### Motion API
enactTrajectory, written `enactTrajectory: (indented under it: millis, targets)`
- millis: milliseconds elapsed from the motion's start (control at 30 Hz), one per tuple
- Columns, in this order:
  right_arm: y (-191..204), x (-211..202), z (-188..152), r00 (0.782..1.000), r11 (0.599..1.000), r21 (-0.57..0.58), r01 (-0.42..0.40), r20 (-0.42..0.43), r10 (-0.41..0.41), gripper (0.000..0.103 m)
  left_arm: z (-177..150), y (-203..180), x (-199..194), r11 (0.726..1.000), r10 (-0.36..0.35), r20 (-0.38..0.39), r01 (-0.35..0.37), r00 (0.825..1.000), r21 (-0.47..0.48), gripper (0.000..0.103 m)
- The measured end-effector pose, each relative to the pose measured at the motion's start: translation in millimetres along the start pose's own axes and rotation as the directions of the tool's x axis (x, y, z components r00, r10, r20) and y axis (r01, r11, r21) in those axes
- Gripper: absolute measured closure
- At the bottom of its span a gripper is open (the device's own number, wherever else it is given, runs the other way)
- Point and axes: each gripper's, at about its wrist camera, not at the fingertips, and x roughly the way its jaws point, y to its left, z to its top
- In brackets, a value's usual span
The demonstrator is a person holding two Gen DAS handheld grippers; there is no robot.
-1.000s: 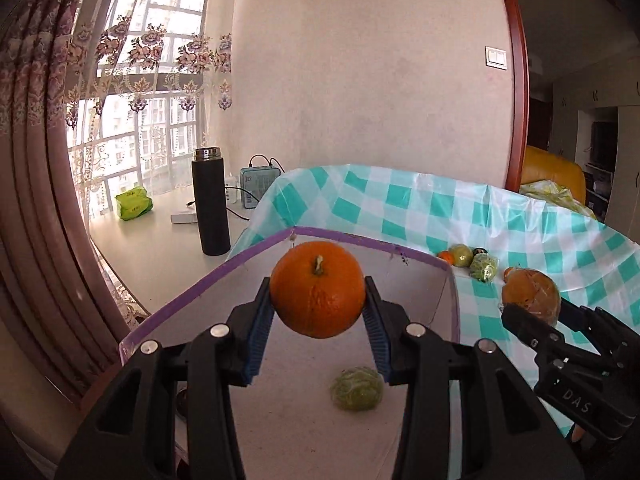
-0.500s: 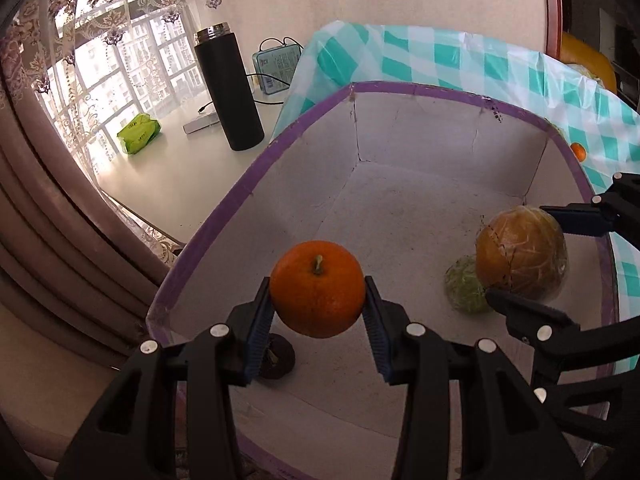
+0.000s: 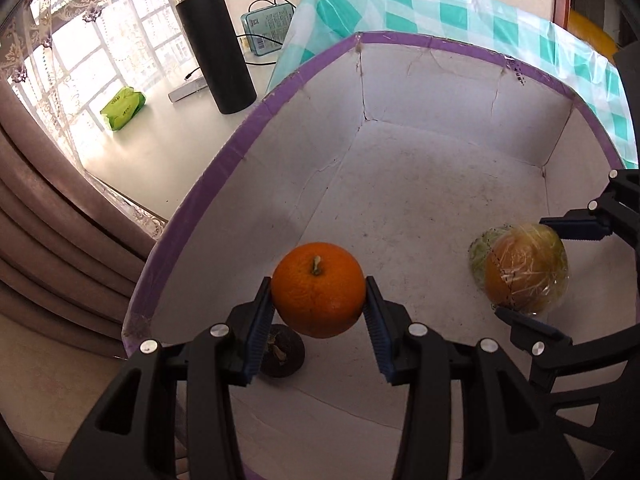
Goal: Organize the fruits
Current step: 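Open the left tool releasing the orange while the right tool releases the pomelo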
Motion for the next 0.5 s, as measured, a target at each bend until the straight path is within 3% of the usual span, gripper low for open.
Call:
enactTrajectory:
  millis: [200, 400, 500]
  targets:
    - [-0.7, -0.8, -1.1, 1.0, 1.0, 0.016, 0.008, -0.01, -0.007, 0.041, 1.3, -2.9, -2.0, 1.0, -0.014, 0.001, 0.014, 1.0, 0.017, 0.045]
    - [-1.5, -4.0, 5.4, 1.0, 0.999, 0.017, 0.03, -0.008, -0.03, 0.023, 0.2, -1.5, -3.7, 0.998, -0.055, 0.01, 0.055, 0.998, 0.004, 0.039]
    - [-1.2, -4.8, 6.6, 1.0, 1.0, 0.014, 0.002, -0.014, -0.002, 0.016, 2.0, -2.7, -4.2, 0.997, -0.079, 0.007, 0.079, 0.997, 0.001, 0.034]
